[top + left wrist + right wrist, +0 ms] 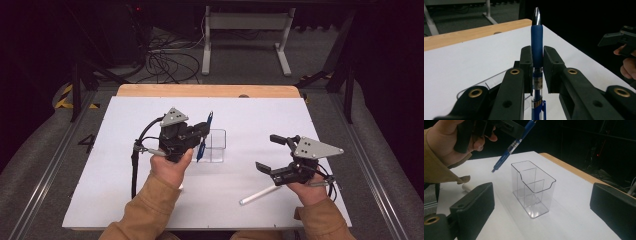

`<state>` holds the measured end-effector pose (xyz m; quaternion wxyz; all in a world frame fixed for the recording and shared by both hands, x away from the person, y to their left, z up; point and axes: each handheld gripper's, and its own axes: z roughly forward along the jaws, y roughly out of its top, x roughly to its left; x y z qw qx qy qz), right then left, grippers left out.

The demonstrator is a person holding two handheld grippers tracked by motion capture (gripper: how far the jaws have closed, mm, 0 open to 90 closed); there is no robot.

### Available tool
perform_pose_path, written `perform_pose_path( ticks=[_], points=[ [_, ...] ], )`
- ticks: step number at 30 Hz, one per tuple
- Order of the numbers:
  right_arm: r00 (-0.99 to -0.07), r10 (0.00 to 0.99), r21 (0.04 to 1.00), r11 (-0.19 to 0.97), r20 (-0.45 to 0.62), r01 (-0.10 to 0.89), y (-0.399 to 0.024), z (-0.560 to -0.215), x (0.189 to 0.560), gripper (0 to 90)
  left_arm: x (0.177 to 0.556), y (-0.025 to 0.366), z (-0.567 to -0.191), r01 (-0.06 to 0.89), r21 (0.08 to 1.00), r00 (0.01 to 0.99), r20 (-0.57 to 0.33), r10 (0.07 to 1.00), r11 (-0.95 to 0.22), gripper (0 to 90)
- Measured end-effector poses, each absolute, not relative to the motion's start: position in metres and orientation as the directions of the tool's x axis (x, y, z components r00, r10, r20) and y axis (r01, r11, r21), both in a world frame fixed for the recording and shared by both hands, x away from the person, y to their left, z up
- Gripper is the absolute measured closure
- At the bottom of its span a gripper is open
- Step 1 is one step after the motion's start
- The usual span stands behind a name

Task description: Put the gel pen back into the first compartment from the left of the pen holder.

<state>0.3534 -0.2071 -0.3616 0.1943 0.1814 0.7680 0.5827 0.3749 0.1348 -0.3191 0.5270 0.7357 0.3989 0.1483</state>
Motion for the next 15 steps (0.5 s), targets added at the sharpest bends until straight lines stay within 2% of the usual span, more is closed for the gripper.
perform_pose_path(
  ticks=[15],
  points=[
    [-0.859, 0.504, 0.965, 0.257, -0.088, 0.052, -0.207, -0.361, 0.353, 6.2, 0.397, 0.14, -0.314, 0.421, 0.895, 0.603, -0.157, 0.782, -0.145, 79.0]
  ],
)
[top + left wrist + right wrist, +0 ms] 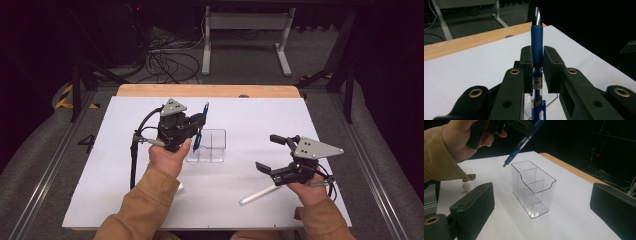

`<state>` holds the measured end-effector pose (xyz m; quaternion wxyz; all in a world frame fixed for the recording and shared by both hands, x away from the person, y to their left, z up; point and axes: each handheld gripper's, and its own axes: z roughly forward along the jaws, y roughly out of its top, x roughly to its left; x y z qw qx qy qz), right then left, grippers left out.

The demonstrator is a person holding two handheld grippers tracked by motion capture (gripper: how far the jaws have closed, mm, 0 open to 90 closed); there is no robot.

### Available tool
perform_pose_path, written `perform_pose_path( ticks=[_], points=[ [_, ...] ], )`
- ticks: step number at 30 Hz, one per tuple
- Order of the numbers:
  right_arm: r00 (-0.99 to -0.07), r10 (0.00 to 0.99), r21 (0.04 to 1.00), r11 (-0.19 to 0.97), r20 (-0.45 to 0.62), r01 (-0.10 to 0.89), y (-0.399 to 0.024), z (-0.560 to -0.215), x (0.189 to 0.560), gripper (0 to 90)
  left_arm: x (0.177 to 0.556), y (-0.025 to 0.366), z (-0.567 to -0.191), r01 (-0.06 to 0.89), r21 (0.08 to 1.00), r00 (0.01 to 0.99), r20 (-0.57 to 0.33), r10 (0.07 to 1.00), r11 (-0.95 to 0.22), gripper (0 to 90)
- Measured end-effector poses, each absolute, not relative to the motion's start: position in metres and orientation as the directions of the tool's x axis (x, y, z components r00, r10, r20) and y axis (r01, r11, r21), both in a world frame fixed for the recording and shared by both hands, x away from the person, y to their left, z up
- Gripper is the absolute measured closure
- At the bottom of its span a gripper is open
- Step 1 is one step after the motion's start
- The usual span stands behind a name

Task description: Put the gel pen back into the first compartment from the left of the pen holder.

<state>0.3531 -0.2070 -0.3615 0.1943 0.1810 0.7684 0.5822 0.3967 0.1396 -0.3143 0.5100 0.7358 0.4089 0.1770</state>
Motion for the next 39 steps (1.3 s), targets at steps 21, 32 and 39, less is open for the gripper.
perform_pose_path(
  ticks=[21, 32, 39],
  points=[
    [-0.86, 0.502, 0.965, 0.258, -0.085, 0.056, -0.207, -0.362, 0.354, 6.3, 0.426, 0.148, -0.321, 0.42, 0.893, 0.554, -0.11, 0.825, -0.163, 78.9],
    [-0.858, 0.507, 0.965, 0.257, -0.087, 0.054, -0.208, -0.361, 0.353, 6.2, 0.433, 0.148, -0.327, 0.433, 0.883, 0.545, -0.095, 0.833, -0.182, 78.8],
    [-0.857, 0.507, 0.965, 0.257, -0.088, 0.054, -0.208, -0.361, 0.353, 6.2, 0.436, 0.147, -0.331, 0.449, 0.871, 0.552, -0.094, 0.829, -0.2, 78.7]
  ],
)
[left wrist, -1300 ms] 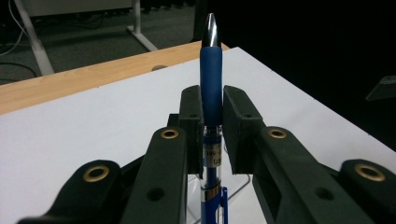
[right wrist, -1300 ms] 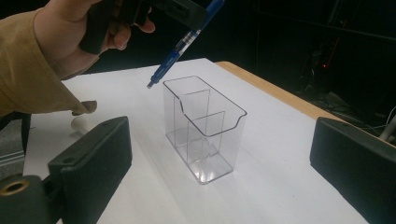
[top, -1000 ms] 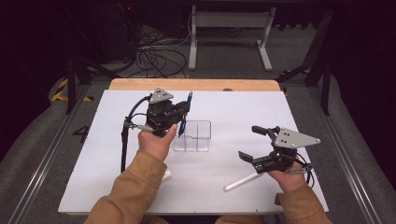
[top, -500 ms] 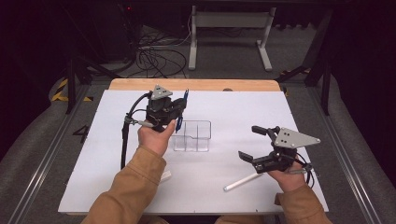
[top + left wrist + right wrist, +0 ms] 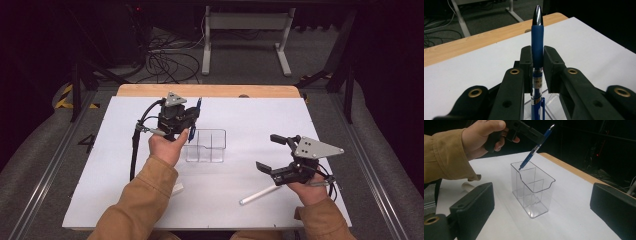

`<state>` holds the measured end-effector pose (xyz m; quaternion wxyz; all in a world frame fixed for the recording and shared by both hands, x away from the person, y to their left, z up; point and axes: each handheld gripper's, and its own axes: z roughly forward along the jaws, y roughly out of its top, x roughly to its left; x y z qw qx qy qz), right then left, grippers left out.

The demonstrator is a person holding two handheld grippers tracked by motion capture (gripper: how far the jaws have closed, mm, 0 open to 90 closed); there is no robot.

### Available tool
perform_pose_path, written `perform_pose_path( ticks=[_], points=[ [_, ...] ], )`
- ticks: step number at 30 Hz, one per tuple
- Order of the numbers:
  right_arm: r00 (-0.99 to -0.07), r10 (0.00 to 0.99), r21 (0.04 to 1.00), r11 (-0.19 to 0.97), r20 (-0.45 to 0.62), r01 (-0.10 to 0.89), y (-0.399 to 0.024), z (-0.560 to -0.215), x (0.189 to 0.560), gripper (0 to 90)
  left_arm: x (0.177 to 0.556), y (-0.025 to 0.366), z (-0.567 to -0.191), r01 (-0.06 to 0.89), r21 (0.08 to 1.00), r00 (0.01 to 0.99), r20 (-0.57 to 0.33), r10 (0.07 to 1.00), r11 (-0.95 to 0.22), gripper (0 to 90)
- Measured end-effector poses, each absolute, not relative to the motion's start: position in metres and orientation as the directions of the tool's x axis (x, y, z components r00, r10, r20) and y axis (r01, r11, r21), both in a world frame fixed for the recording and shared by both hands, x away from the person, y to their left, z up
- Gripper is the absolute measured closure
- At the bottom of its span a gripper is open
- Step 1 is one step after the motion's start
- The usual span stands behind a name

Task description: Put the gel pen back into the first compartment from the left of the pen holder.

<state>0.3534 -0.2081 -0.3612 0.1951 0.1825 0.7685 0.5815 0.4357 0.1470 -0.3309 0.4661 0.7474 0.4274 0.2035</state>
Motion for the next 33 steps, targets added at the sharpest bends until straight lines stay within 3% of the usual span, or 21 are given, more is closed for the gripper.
perform_pose_path(
  ticks=[3, 6, 10, 18, 33],
  points=[
    [-0.856, 0.509, 0.965, 0.255, -0.087, 0.053, -0.208, -0.361, 0.353, 6.2, 0.436, 0.147, -0.331, 0.457, 0.868, 0.551, -0.105, 0.828, -0.194, 77.2],
    [-0.855, 0.51, 0.965, 0.258, -0.09, 0.052, -0.209, -0.361, 0.353, 6.2, 0.435, 0.147, -0.331, 0.433, 0.877, 0.54, -0.068, 0.839, -0.208, 50.5],
    [-0.854, 0.512, 0.965, 0.258, -0.092, 0.051, -0.209, -0.361, 0.354, 6.2, 0.426, 0.147, -0.325, 0.408, 0.886, 0.541, -0.039, 0.84, -0.222, 39.9],
    [-0.843, 0.529, 0.965, 0.256, -0.096, 0.05, -0.211, -0.36, 0.354, 5.5, 0.403, 0.139, -0.315, 0.368, 0.892, 0.62, -0.026, 0.784, -0.261, 29.7],
    [-0.832, 0.544, 0.961, 0.27, -0.108, 0.051, -0.214, -0.359, 0.356, 4.1, 0.388, 0.134, -0.311, 0.353, 0.89, 0.68, -0.032, 0.733, -0.288, 25.8]
  ],
)
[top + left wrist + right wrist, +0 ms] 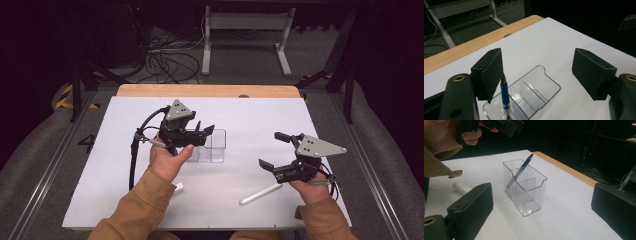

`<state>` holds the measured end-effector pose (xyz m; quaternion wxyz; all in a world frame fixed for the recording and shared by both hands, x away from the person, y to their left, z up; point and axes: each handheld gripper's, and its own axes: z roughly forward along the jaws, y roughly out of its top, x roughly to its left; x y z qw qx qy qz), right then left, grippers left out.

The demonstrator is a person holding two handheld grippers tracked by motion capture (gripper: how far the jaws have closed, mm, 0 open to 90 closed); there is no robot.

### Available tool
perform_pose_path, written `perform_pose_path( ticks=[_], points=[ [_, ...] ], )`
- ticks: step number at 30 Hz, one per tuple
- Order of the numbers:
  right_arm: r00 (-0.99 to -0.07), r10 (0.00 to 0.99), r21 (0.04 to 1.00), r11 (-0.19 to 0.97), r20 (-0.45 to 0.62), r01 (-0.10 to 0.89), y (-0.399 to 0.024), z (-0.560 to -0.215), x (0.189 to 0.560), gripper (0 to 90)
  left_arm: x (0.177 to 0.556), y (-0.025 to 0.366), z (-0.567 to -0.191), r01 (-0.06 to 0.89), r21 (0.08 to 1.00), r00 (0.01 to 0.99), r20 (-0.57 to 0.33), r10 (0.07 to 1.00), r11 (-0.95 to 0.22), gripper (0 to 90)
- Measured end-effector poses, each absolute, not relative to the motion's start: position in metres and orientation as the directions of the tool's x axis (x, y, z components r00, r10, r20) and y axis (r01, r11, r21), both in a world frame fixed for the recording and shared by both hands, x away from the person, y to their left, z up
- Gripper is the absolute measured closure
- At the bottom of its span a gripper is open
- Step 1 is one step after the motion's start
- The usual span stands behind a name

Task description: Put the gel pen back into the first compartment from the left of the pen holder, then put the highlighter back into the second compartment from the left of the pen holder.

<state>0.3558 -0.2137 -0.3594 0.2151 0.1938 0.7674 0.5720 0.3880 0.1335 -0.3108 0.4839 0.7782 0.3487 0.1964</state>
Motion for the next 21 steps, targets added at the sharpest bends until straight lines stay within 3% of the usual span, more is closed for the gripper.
perform_pose_path(
  ticks=[21],
  points=[
    [-0.839, 0.533, 0.965, 0.26, -0.107, 0.042, -0.219, -0.354, 0.354, 5.8, 0.374, 0.112, -0.312, 0.354, 0.871, 0.767, -0.063, 0.638, -0.34, 24.6]
  ],
)
